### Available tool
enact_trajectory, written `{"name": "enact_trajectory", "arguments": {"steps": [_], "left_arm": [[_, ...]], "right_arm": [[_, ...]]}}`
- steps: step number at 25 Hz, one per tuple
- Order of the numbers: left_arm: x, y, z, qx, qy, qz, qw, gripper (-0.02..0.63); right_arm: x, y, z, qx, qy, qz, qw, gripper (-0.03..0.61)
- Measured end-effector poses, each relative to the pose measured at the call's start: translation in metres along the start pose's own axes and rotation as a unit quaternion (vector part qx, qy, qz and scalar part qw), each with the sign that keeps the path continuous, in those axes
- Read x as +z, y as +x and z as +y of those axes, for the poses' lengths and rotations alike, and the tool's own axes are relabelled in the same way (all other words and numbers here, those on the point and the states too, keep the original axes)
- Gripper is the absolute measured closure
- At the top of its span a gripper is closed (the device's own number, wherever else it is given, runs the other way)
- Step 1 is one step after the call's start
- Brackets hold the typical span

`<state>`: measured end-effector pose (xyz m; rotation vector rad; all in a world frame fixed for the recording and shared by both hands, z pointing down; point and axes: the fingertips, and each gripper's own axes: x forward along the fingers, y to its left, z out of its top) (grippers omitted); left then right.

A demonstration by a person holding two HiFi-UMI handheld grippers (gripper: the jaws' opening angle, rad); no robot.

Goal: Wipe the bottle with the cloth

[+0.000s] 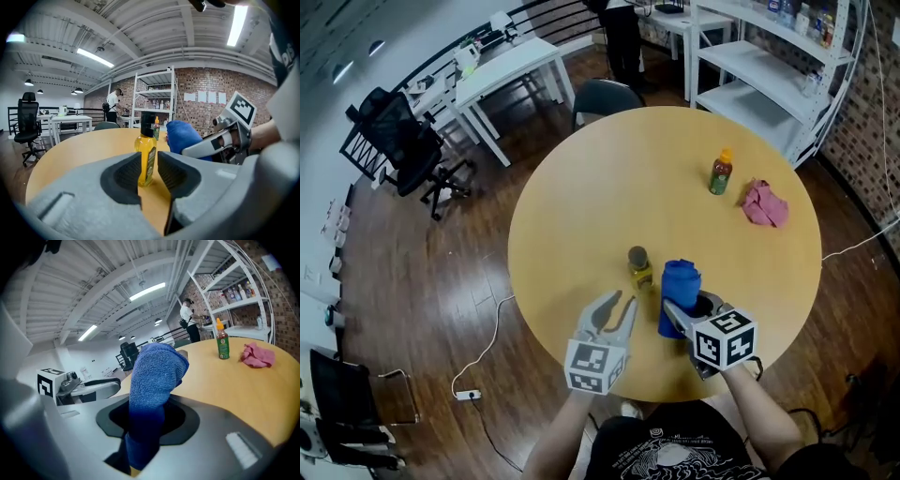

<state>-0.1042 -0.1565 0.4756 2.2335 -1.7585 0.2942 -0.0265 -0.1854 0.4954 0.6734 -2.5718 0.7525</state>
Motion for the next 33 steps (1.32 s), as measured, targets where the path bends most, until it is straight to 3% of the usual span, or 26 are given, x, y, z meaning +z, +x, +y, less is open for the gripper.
{"name": "enact_trajectory", "arguments": {"steps": [8,16,33], "left_arm": [[-0.018,-0.056,-0.038,-0.035,-0.025,0.001,0.9991,0.554],[-0.029,-0.092,-0.077,-0.069,-0.024,-0.01,0.9973,0.609],[-0.034,-0.122,-0.097,-0.091,-0.03,-0.015,0.9953,0.609]], "right_arm": [[-0.022,-0.041,0.058,-0.063,-0.065,-0.048,0.995,0.446],[-0.056,-0.086,0.095,-0.111,-0.09,-0.071,0.987,0.446],[-0.076,-0.112,0.129,-0.141,-0.107,-0.085,0.98,0.446]]}}
